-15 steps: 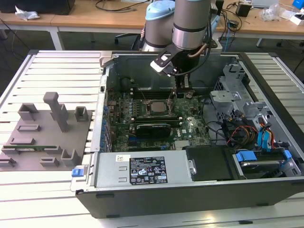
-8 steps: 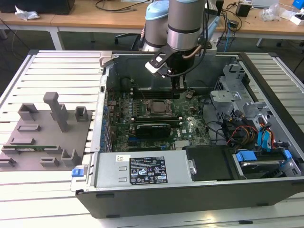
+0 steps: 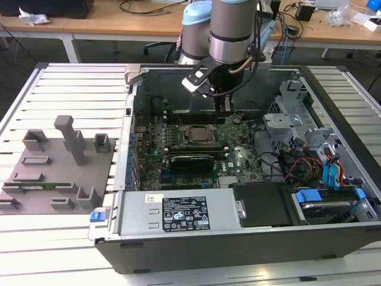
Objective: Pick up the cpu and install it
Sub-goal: 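Close the cpu cover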
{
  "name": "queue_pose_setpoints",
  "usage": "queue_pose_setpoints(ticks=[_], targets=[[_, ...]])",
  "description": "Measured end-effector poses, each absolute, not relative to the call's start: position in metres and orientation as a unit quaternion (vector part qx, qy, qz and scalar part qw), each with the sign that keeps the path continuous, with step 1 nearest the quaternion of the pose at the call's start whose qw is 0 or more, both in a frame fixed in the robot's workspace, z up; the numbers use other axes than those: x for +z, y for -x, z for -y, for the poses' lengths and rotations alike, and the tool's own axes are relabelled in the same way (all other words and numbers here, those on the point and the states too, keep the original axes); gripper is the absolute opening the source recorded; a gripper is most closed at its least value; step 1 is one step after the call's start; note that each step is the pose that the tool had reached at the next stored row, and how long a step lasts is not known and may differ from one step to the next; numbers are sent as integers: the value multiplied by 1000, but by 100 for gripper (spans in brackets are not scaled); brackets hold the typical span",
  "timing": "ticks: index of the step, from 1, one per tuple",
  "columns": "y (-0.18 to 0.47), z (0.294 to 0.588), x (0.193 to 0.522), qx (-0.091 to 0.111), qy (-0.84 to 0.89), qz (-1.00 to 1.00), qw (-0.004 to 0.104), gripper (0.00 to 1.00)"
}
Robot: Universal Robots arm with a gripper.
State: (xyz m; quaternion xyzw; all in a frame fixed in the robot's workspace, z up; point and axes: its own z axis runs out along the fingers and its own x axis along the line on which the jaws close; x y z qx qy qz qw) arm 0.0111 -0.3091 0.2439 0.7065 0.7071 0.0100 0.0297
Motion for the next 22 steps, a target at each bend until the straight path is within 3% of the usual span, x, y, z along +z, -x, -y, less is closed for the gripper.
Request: queue_pose_setpoints(ticks=[14,19,22], targets=[[9,309,241,9,-706,-707,31,11],[8,309,240,-17,-706,-708,5,11],[8,309,240,-17,-706,-708,5,11]])
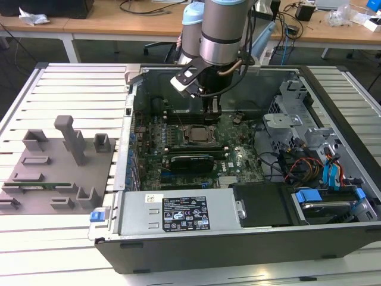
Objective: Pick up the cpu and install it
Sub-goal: 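Close the cpu cover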
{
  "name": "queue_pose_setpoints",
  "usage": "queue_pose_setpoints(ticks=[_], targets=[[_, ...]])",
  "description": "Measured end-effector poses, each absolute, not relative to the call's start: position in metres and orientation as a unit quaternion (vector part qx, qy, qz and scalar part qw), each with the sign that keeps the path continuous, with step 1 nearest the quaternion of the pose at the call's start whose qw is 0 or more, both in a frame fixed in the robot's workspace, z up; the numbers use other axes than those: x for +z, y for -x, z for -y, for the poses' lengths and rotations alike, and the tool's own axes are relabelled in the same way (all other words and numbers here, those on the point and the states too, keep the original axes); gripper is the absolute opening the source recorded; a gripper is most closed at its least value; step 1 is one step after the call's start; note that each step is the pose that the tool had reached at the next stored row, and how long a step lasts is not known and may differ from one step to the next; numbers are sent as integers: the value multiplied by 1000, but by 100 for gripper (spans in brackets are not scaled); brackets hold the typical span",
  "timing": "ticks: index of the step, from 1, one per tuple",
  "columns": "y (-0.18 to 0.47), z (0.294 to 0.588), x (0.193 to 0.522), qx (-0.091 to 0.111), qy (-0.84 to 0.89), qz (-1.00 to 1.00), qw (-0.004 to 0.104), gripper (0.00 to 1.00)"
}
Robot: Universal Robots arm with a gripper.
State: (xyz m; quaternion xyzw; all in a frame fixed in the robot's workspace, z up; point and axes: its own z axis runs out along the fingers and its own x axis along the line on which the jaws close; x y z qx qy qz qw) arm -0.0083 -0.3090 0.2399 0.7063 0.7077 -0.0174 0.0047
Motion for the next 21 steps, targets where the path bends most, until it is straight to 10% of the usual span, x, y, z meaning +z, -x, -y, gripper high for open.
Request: queue_pose_setpoints(ticks=[21], targets=[[8,309,239,-16,-492,-871,9,11]])
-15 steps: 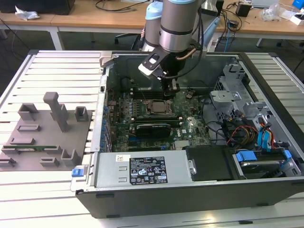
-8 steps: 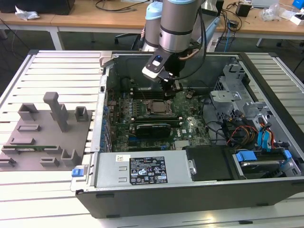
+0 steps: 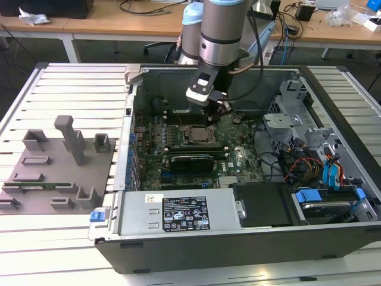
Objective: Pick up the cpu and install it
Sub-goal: 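Close the cpu cover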
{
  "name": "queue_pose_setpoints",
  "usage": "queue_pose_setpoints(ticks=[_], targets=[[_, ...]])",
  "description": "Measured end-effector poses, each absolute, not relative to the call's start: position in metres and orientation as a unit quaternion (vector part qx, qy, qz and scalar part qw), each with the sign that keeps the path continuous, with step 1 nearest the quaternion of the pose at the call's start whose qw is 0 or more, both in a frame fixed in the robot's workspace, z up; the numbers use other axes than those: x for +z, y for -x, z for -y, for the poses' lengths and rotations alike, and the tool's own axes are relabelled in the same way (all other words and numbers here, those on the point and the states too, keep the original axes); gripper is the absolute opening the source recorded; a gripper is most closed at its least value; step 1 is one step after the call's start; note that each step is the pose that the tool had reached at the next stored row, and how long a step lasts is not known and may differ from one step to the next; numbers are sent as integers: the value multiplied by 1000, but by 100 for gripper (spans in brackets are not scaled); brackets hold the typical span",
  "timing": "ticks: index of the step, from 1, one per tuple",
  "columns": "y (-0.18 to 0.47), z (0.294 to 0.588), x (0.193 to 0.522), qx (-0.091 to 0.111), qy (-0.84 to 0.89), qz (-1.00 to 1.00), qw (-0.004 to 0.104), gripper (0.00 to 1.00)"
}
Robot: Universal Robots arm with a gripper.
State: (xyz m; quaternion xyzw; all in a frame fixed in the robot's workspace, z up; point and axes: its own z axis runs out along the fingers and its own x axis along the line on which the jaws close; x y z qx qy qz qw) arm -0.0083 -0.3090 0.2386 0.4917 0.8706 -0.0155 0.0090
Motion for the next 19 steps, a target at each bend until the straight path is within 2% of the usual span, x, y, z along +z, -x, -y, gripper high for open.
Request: queue_pose_setpoints(ticks=[19], targets=[[8,309,236,-12,-220,-975,13,11]])
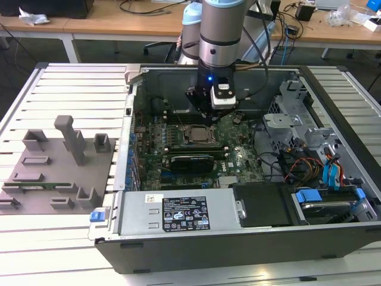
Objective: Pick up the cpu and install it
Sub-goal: 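Close the cpu cover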
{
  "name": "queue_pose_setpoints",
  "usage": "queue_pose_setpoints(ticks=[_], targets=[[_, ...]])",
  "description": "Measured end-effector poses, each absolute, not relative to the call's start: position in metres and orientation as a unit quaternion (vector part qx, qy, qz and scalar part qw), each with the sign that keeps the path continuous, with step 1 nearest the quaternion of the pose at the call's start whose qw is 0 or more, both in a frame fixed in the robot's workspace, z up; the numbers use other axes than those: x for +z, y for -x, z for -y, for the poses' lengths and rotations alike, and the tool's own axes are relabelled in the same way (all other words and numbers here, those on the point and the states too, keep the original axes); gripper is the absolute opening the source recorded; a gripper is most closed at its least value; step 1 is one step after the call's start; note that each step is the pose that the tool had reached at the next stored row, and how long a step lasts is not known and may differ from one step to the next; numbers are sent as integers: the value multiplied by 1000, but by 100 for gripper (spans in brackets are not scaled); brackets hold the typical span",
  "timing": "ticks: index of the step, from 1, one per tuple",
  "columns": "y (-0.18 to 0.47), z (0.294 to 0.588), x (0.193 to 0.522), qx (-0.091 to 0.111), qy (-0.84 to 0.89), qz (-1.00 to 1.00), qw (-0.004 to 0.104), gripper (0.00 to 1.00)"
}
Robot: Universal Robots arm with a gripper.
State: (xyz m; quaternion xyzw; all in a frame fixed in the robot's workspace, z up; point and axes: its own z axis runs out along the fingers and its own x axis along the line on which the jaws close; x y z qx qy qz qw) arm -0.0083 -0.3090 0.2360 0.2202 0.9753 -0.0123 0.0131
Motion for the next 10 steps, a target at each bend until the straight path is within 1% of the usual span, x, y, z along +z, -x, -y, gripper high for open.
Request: queue_pose_setpoints(ticks=[10], targets=[[8,309,234,-10,-83,-996,15,11]])
